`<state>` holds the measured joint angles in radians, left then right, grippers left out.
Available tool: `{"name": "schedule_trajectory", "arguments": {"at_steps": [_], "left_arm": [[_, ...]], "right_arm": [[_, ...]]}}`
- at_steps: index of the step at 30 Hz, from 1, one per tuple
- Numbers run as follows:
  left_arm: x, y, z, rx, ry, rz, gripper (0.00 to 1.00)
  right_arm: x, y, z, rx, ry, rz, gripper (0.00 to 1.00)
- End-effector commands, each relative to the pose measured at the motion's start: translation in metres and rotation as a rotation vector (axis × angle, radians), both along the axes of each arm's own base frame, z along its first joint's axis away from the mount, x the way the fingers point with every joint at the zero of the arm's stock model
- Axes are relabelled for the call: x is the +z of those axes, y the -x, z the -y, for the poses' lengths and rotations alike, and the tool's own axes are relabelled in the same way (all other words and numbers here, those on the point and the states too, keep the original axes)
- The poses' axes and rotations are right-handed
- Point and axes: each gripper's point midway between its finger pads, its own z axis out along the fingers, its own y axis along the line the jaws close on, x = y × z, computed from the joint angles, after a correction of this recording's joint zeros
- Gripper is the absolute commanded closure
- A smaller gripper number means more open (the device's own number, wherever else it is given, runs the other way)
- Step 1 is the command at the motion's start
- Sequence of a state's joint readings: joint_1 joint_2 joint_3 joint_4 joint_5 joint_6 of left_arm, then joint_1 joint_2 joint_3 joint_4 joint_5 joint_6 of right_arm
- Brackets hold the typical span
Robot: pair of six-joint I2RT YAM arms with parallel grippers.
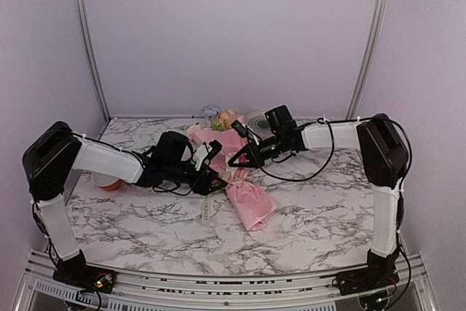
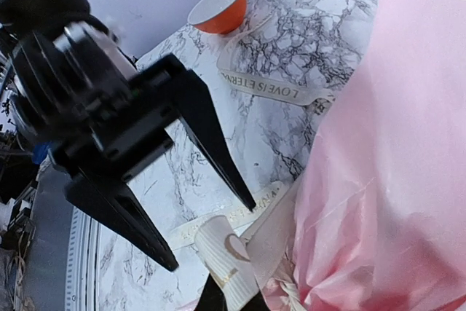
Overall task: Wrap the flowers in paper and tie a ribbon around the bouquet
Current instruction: Cross the half-tied ribbon over the folded bouquet.
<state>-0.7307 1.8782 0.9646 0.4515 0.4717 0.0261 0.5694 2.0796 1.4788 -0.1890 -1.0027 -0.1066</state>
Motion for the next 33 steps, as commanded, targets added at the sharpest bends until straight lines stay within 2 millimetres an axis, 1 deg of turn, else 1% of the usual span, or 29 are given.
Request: {"name": "schedule_trajectory", "arguments": {"at_steps": [1, 3, 4, 5, 7, 9, 11, 17, 20, 22, 23, 24, 26, 27, 29, 30, 31, 33], "left_arm": [[0.010, -0.005, -0.049, 0.204, -0.265, -0.114, 0.37], [0.002, -0.002, -0.070, 0.265, -0.365, -0.151, 0.34], [-0.005, -0.003, -0.085, 0.321, -0.415, -0.176, 0.34], [-0.010, -0.005, -0.101, 0.391, -0.461, -0.204, 0.34], [-0.023, -0.016, -0.142, 0.534, -0.528, -0.281, 0.34], [-0.035, -0.018, -0.169, 0.614, -0.586, -0.321, 0.33], [-0.044, -0.020, -0.186, 0.656, -0.633, -0.343, 0.31], [-0.069, -0.026, -0.206, 0.668, -0.729, -0.360, 0.29], [-0.078, -0.027, -0.209, 0.665, -0.741, -0.383, 0.31], [-0.083, -0.019, -0.205, 0.644, -0.720, -0.433, 0.36], [-0.085, -0.013, -0.203, 0.628, -0.710, -0.458, 0.42], [-0.088, -0.008, -0.201, 0.611, -0.700, -0.482, 0.51], [-0.090, 0.005, -0.192, 0.557, -0.661, -0.532, 0.75], [-0.089, 0.010, -0.186, 0.523, -0.641, -0.550, 0.85], [-0.082, 0.019, -0.173, 0.452, -0.600, -0.554, 1.00], [-0.074, 0.022, -0.165, 0.413, -0.582, -0.534, 1.00], [-0.062, 0.022, -0.155, 0.376, -0.563, -0.493, 1.00], [-0.031, 0.019, -0.131, 0.307, -0.515, -0.389, 1.00]], "right_arm": [[0.023, -0.009, 0.001, -0.029, -0.048, 0.043, 1.00], [0.021, -0.010, 0.000, -0.029, -0.050, 0.038, 1.00], [0.021, -0.010, -0.001, -0.027, -0.052, 0.037, 1.00], [0.020, -0.010, -0.001, -0.023, -0.052, 0.031, 1.00], [0.021, -0.009, -0.001, -0.012, -0.058, 0.028, 1.00], [0.023, -0.007, -0.001, -0.005, -0.065, 0.030, 1.00], [0.022, -0.005, -0.001, -0.004, -0.065, 0.030, 1.00], [0.017, -0.002, 0.002, 0.001, -0.053, 0.023, 1.00], [0.016, 0.000, 0.003, 0.001, -0.053, 0.020, 1.00], [0.016, -0.001, 0.003, -0.006, -0.055, 0.023, 1.00], [0.017, -0.001, 0.003, -0.009, -0.056, 0.023, 1.00], [0.018, -0.002, 0.002, -0.012, -0.060, 0.024, 1.00], [0.019, -0.004, 0.000, -0.016, -0.068, 0.023, 1.00], [0.020, -0.005, 0.000, -0.018, -0.070, 0.022, 1.00], [0.020, -0.007, -0.002, -0.024, -0.070, 0.017, 1.00], [0.020, -0.008, -0.002, -0.028, -0.068, 0.016, 1.00], [0.020, -0.009, -0.003, -0.033, -0.066, 0.018, 1.00], [0.019, -0.011, -0.002, -0.045, -0.058, 0.017, 1.00]]}}
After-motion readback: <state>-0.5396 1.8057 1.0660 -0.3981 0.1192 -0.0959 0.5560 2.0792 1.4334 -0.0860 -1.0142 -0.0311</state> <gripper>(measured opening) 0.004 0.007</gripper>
